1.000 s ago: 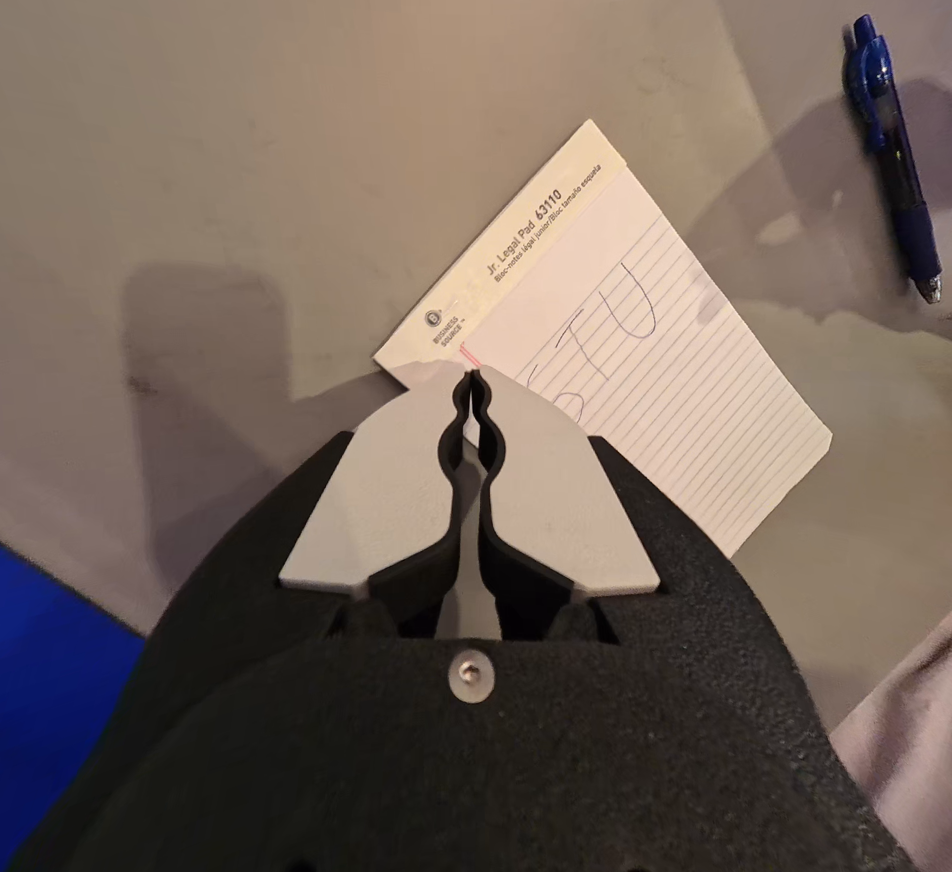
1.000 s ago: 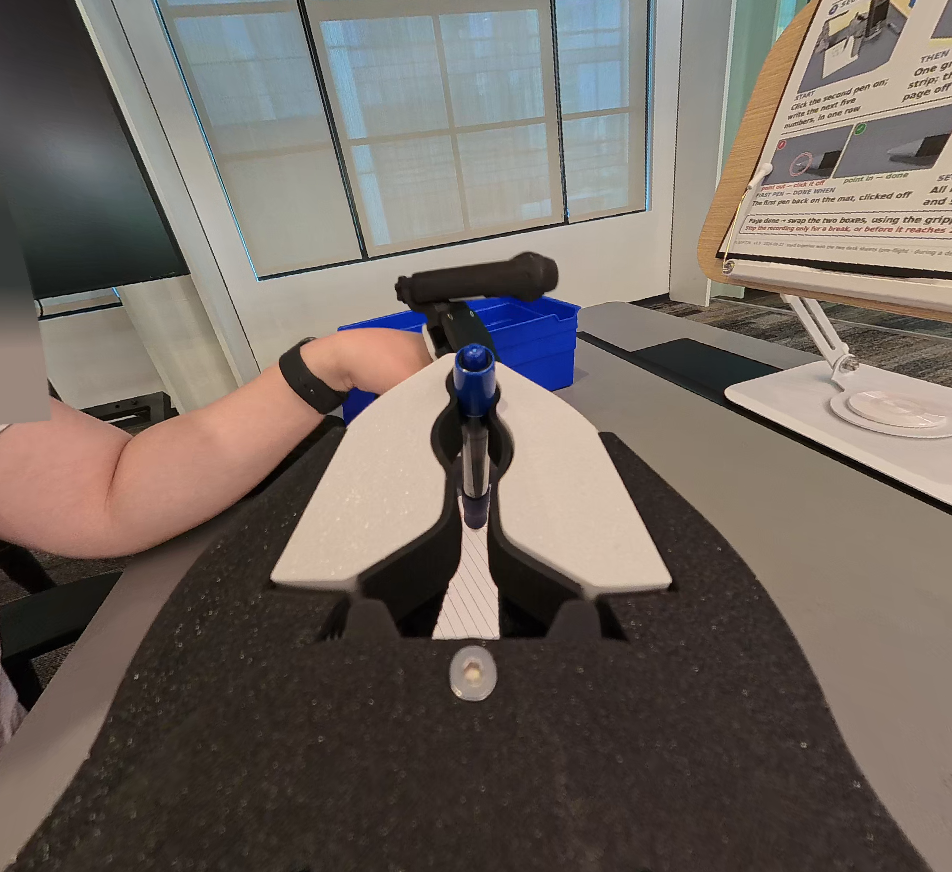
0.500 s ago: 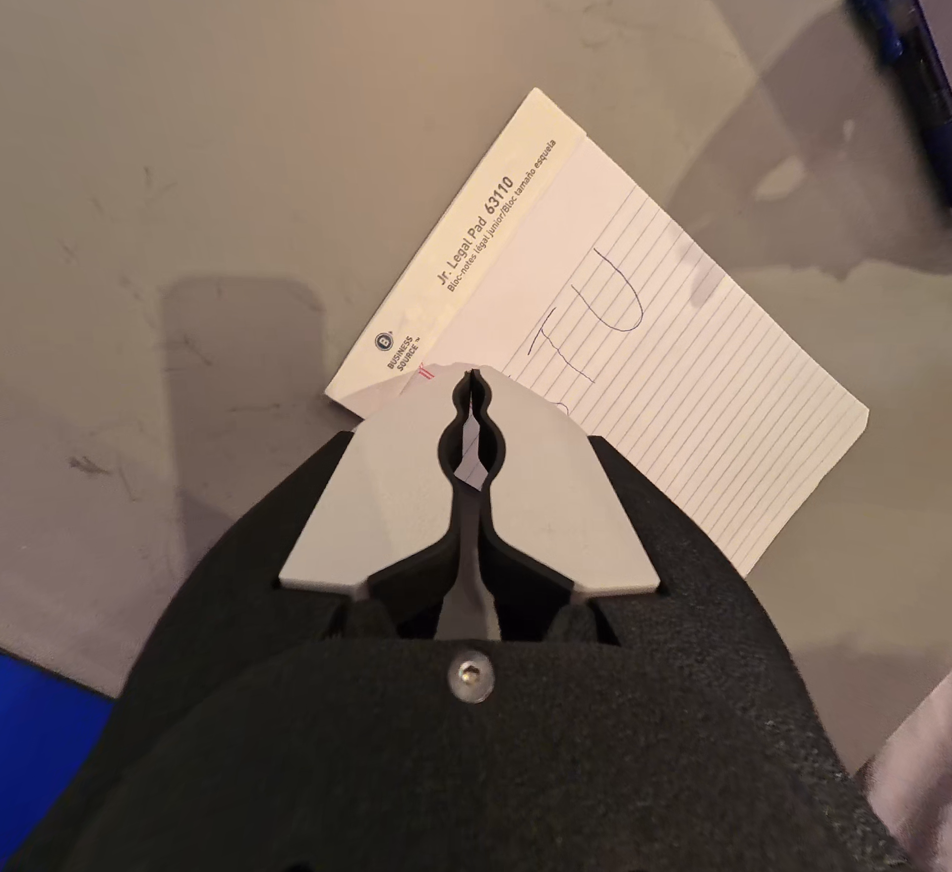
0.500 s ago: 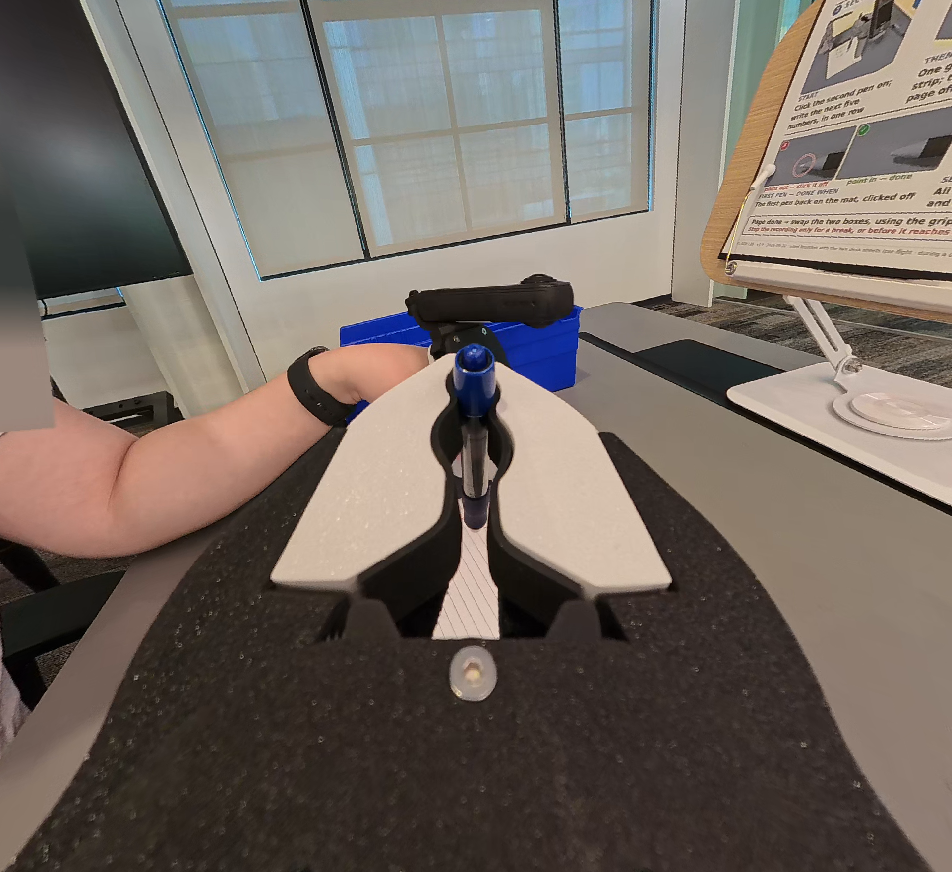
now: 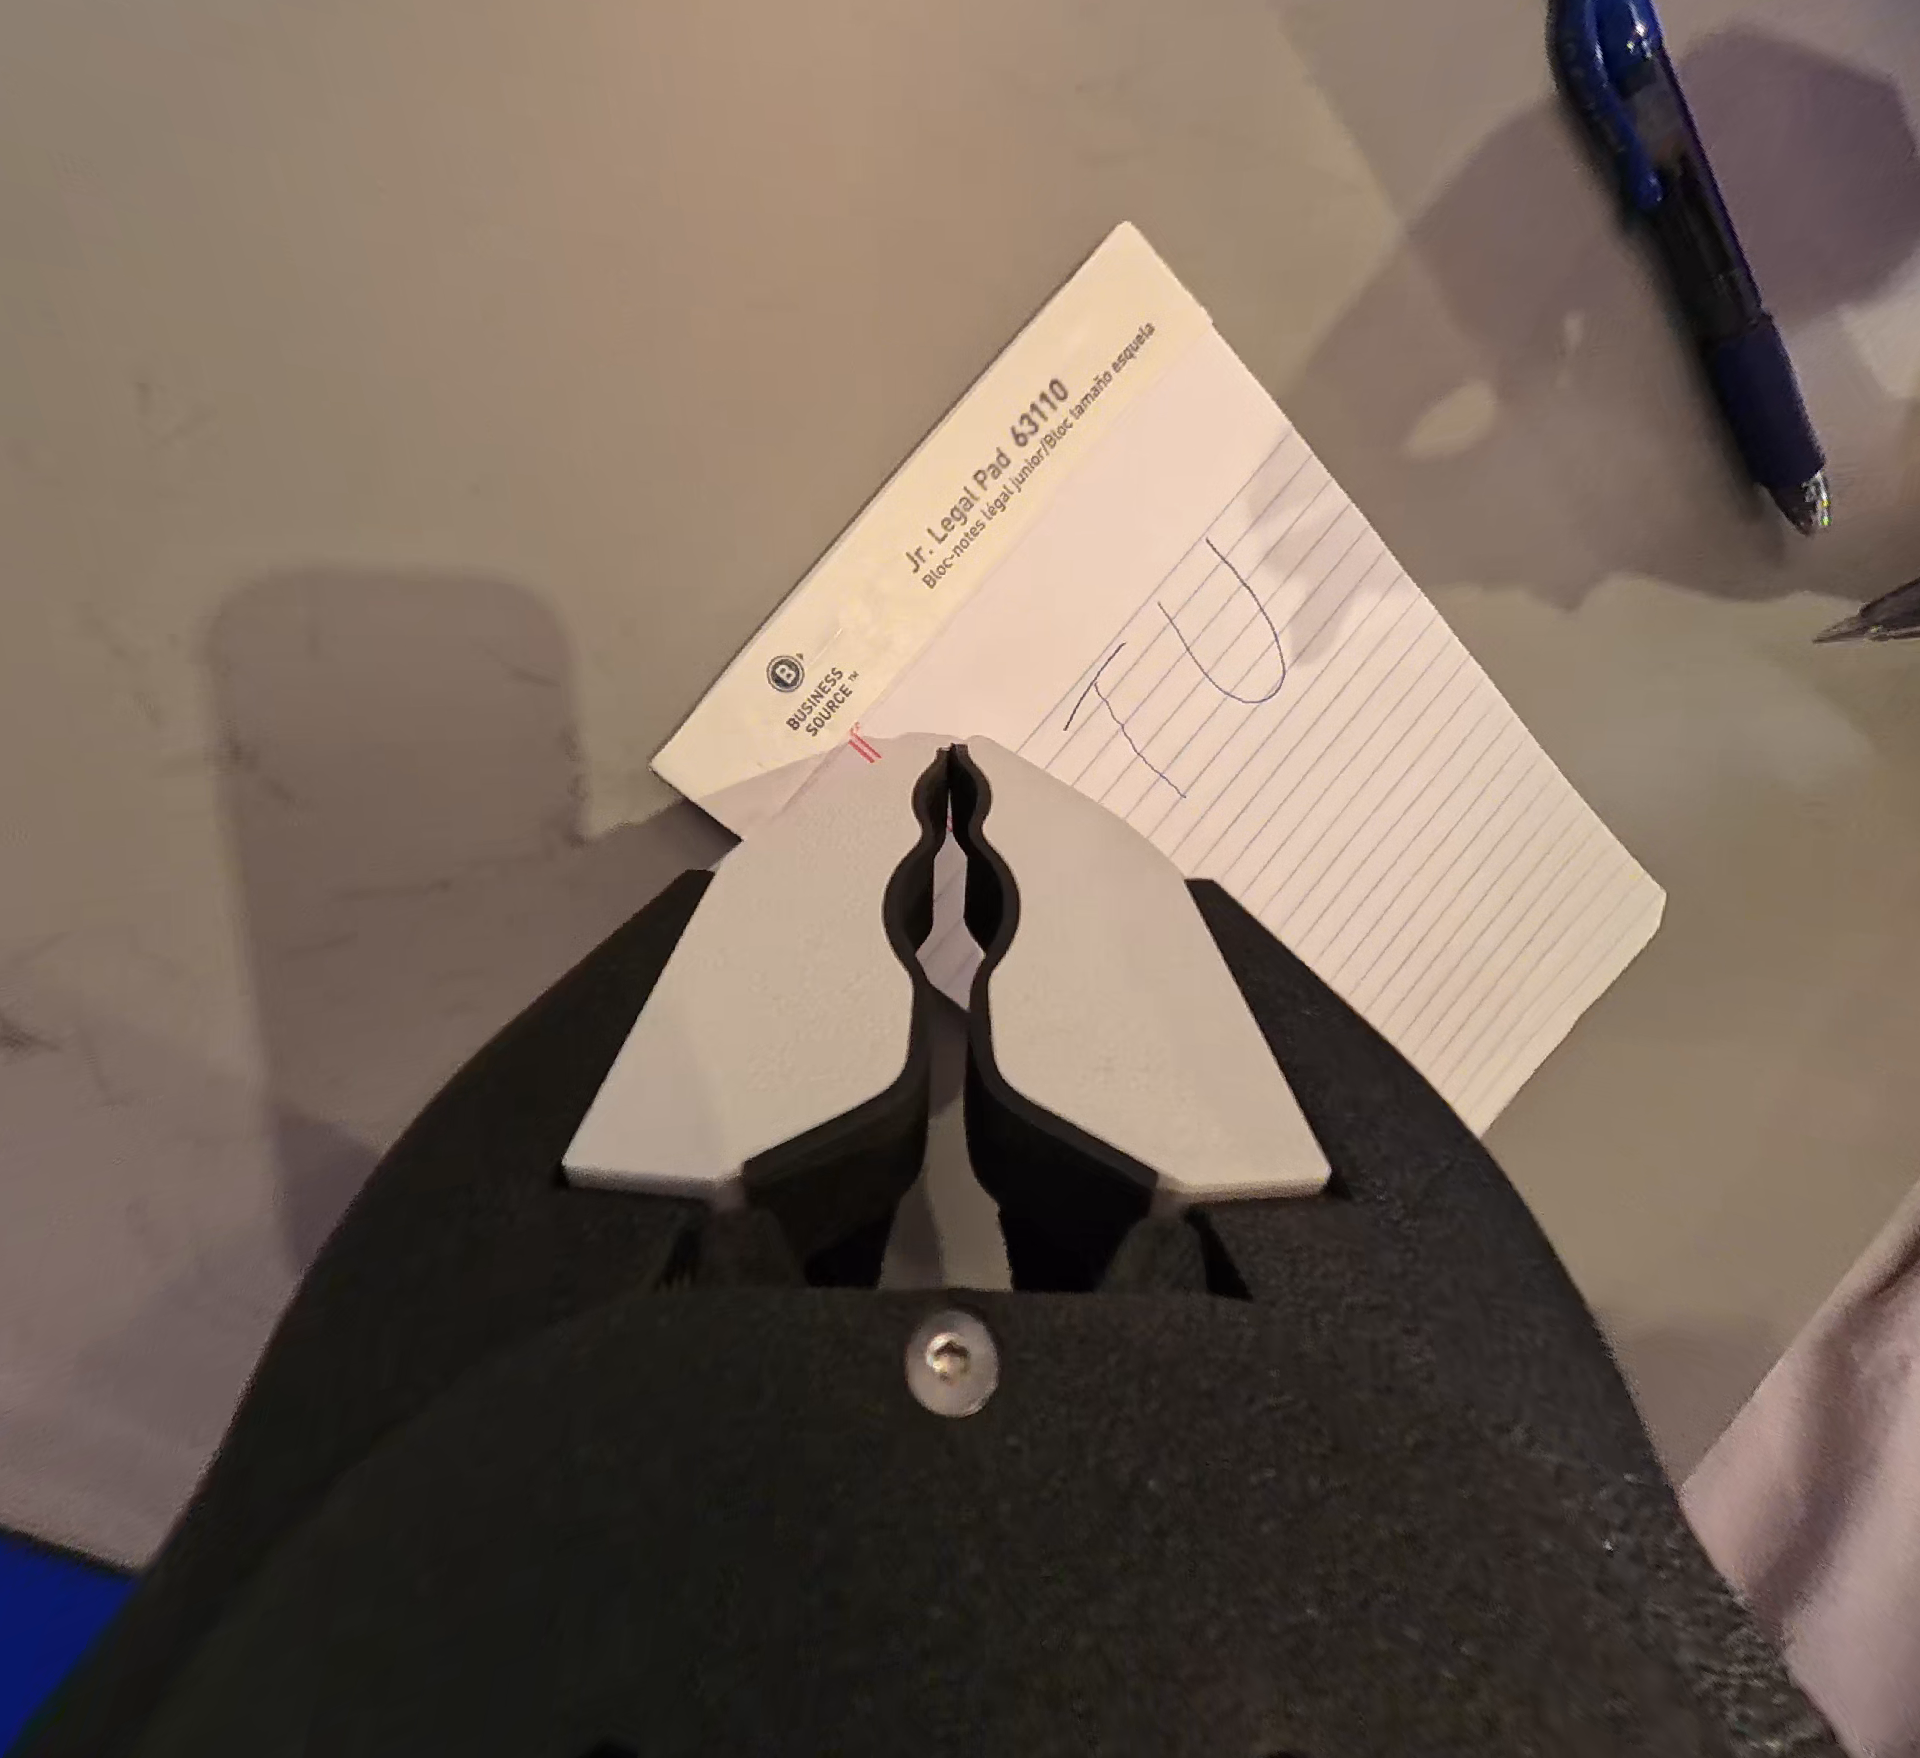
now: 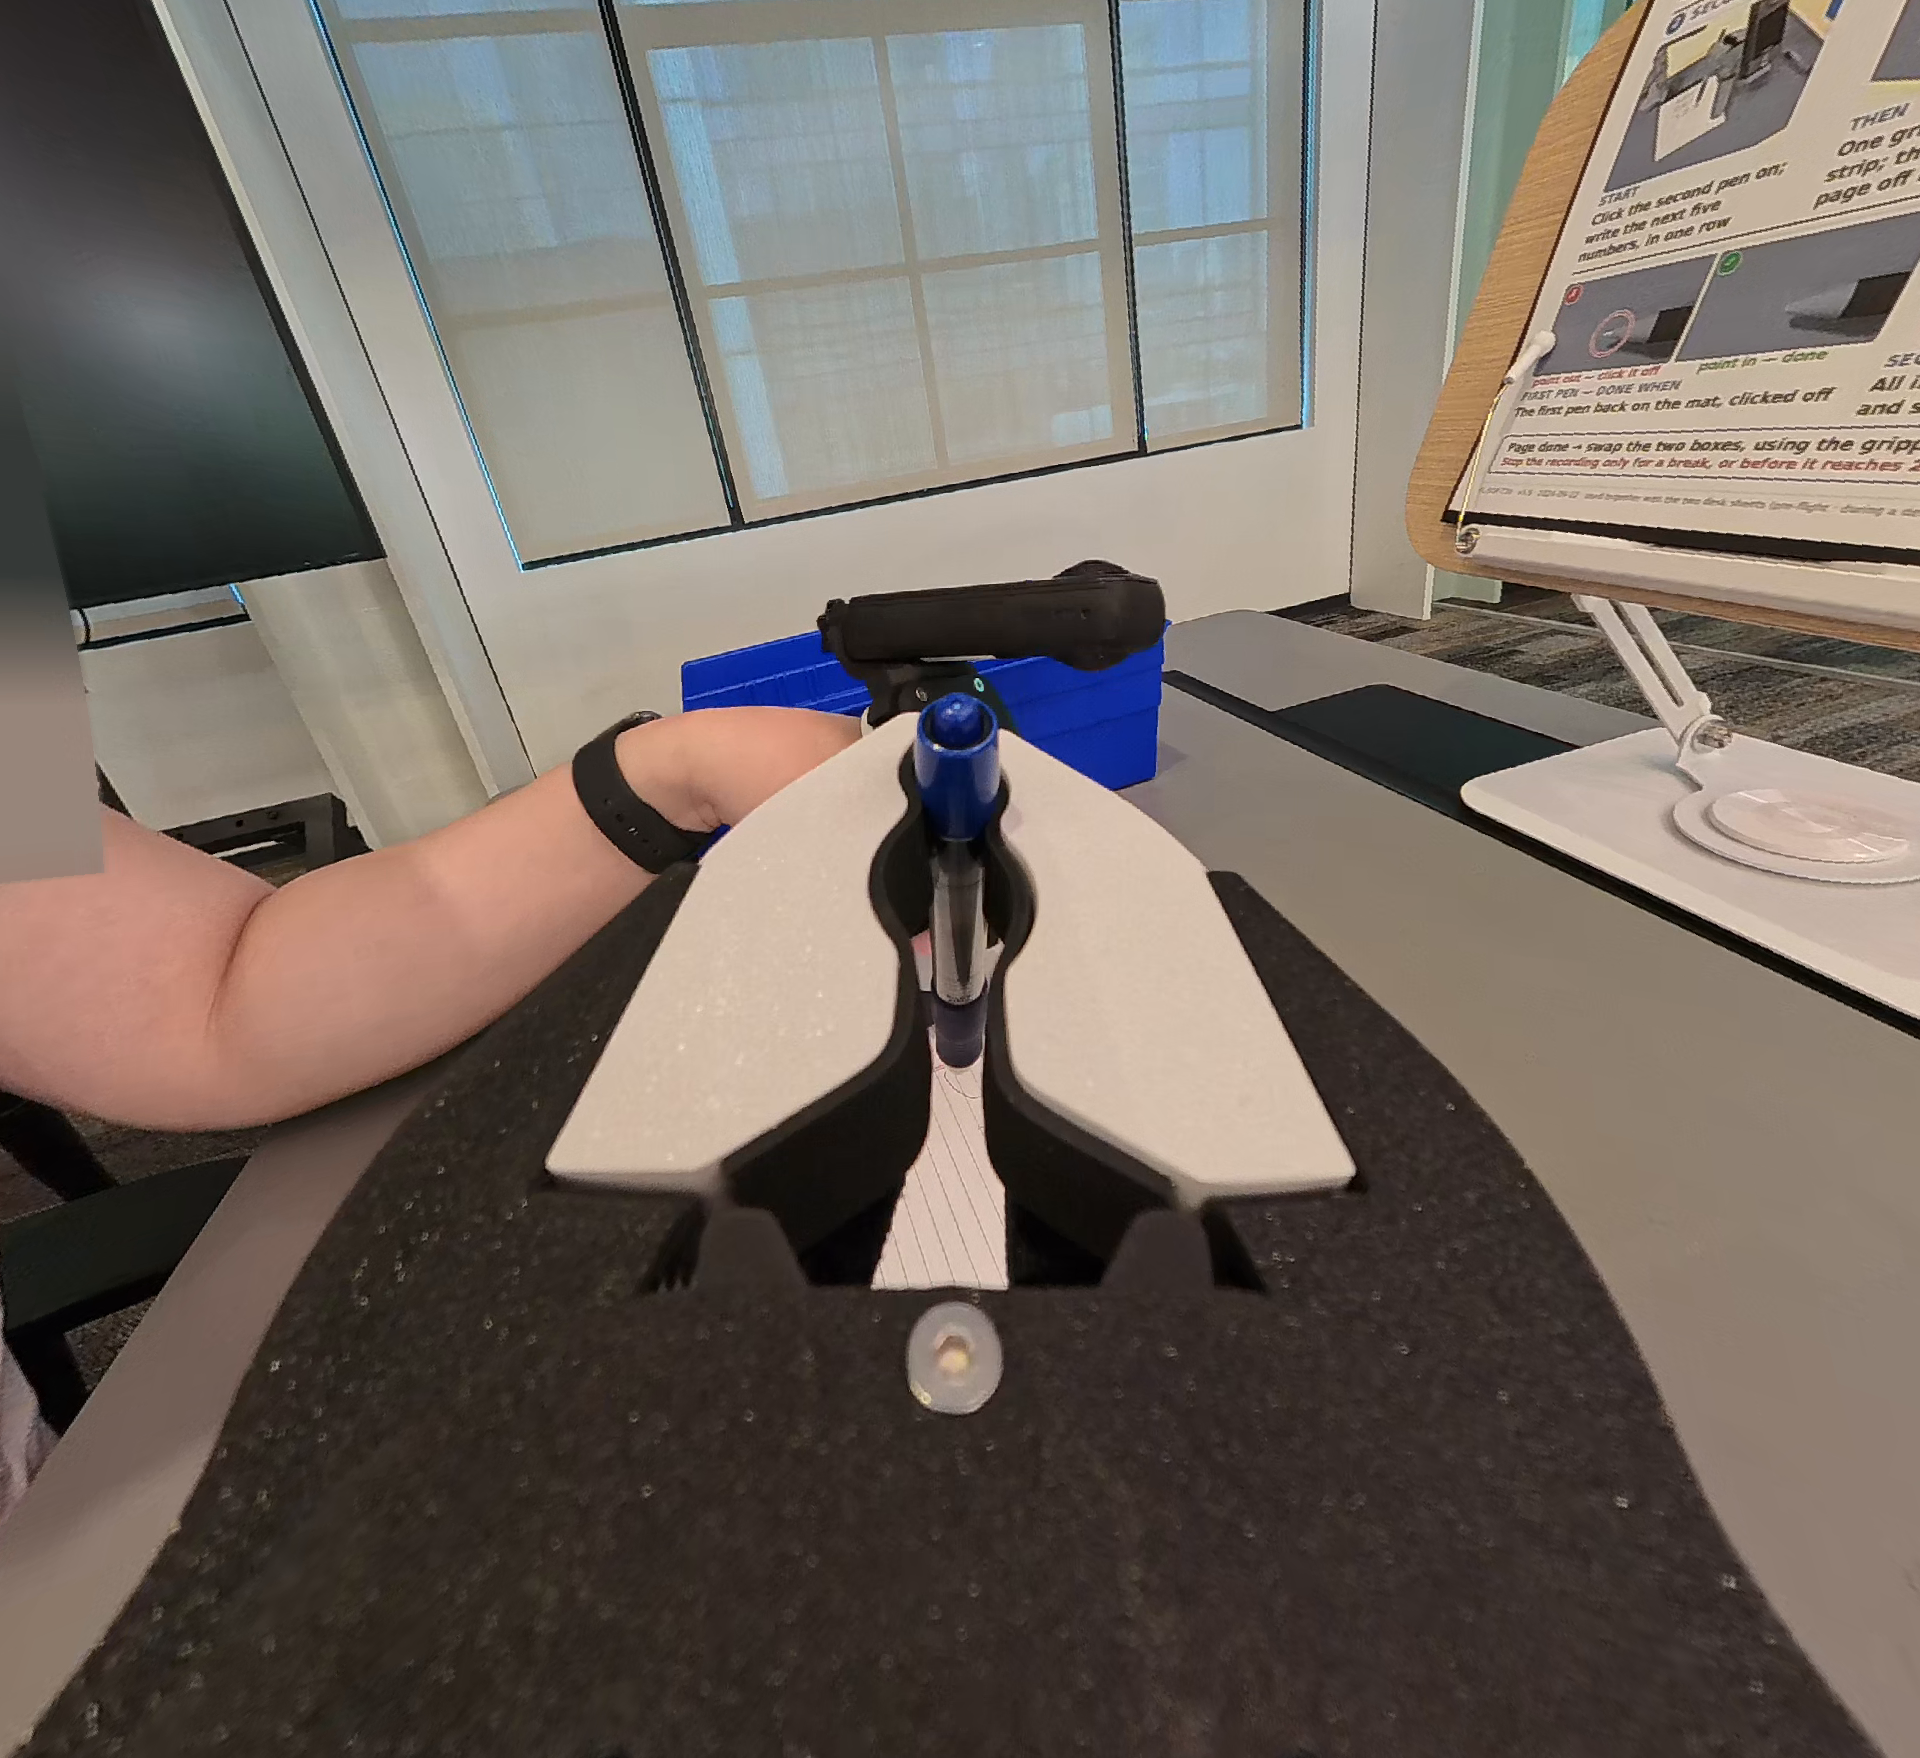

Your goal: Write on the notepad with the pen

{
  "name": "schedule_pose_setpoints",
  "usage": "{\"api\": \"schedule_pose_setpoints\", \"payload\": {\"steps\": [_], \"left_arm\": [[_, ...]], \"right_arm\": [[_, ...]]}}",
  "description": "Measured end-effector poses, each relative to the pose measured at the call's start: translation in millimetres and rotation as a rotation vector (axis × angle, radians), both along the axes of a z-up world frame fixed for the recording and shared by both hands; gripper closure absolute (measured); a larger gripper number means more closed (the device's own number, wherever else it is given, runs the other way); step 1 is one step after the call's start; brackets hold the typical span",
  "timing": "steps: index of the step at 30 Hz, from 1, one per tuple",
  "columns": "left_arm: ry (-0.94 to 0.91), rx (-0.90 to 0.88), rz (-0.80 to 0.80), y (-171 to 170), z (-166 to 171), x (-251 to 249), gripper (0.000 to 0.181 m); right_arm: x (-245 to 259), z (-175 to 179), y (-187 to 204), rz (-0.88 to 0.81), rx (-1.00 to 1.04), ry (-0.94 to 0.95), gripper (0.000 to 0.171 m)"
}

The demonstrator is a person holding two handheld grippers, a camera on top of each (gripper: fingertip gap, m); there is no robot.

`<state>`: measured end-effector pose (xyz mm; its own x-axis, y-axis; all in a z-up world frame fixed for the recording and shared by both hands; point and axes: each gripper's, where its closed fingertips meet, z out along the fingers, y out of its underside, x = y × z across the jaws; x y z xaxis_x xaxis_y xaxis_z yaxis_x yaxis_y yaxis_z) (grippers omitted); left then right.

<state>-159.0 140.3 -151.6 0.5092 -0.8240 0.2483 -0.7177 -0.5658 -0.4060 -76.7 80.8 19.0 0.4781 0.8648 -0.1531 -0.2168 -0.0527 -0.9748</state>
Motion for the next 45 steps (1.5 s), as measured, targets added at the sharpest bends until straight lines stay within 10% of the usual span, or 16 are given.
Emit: {"api": "schedule_pose_setpoints", "payload": {"steps": [9, 29, 45], "left_arm": [[-0.106, 0.482, -0.156, 41, 35, 3, 0.181], [-0.167, 0.403, -0.245, 32, 3, 17, 0.142], [-0.164, 0.31, -0.119, 40, 0, 7, 0.157]], "right_arm": [[-1, 0, -1, 0.014, -0.004, 0.001, 0.167], [-3, 1, -3, 0.034, -0.004, -0.004, 0.167], [-4, 1, -4, 0.039, -0.004, -0.006, 0.167]]}}
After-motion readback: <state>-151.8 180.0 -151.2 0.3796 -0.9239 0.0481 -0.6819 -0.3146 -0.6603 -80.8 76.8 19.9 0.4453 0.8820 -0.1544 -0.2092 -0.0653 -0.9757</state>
